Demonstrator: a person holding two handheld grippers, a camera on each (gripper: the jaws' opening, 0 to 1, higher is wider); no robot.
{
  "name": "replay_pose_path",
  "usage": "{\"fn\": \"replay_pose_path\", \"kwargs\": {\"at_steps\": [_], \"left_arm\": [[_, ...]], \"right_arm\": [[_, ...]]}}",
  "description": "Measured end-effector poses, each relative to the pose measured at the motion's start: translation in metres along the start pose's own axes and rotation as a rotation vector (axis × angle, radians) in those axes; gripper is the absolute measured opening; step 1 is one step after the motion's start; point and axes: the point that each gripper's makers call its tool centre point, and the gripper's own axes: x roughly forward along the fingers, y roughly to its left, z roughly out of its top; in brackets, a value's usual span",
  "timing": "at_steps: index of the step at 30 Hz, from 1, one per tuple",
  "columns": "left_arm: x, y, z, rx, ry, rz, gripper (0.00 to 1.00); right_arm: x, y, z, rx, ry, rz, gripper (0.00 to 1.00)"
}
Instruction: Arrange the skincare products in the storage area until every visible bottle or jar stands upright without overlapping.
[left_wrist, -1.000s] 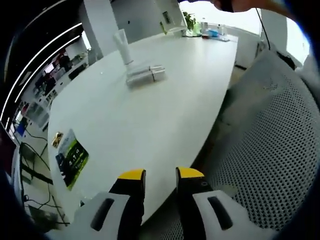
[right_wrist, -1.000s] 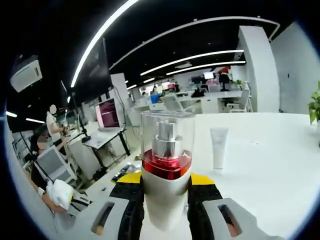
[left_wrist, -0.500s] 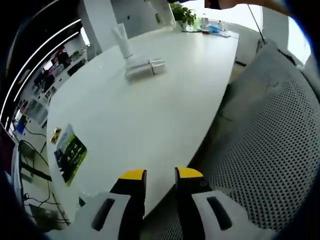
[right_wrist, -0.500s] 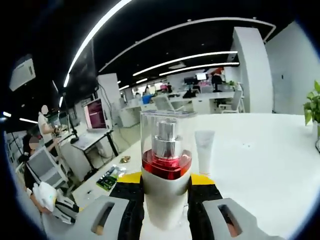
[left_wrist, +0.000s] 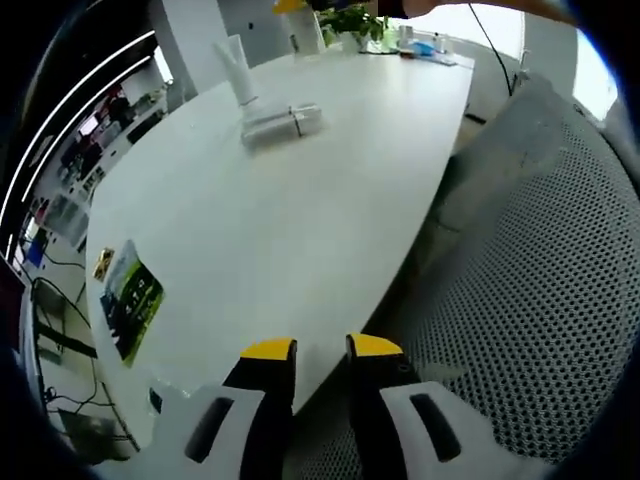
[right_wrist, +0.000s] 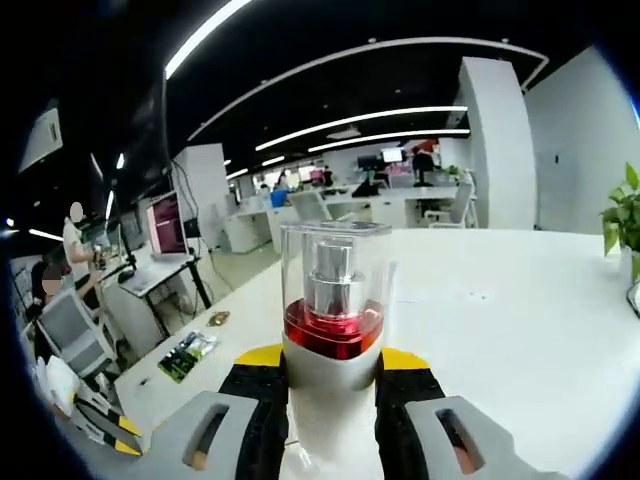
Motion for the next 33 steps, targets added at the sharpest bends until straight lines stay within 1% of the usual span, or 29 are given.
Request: {"fn": "replay_pose_path", "kwargs": {"at_steps": [5,10,13,23,27,30,32,33], "left_arm": [[0.002,-0.003,-0.005,0.007,0.028,-0.016,0.16],[0.002,-0.006,-0.007,0.013,0.035,-0.029,0.15],[0.003,-0.007,-0.009,0.01,0.045,-0.035,0.15],[0.005,-0.009,-0.013,0.008,0.065,-0.051,0.14],[0.005,-0.011,-0.014,0.007,0.073,-0.058,0.13],[0.005,-0.011,-0.015,0.005,0.078,-0.063,0.13],[0.006,-0.012,-0.016,0.005,0.081,-0.066,0.13],[0.005,-0.012,-0.016,0.004,0.08,-0.066,0.13]], "right_arm": [[0.015,-0.011,-0.005,-0.012,0.006,-0.005,0.28],[0.03,-0.026,-0.014,-0.035,0.018,-0.01,0.28],[0.038,-0.036,-0.018,-0.032,0.019,-0.003,0.28],[0.055,-0.048,-0.022,-0.065,0.029,-0.004,0.28],[0.062,-0.055,-0.026,-0.055,0.029,-0.001,0.28],[0.07,-0.059,-0.029,-0.084,0.037,0.0,0.28],[0.074,-0.062,-0.032,-0.09,0.046,0.011,0.28],[0.077,-0.063,-0.032,-0.099,0.041,0.022,0.28]]}}
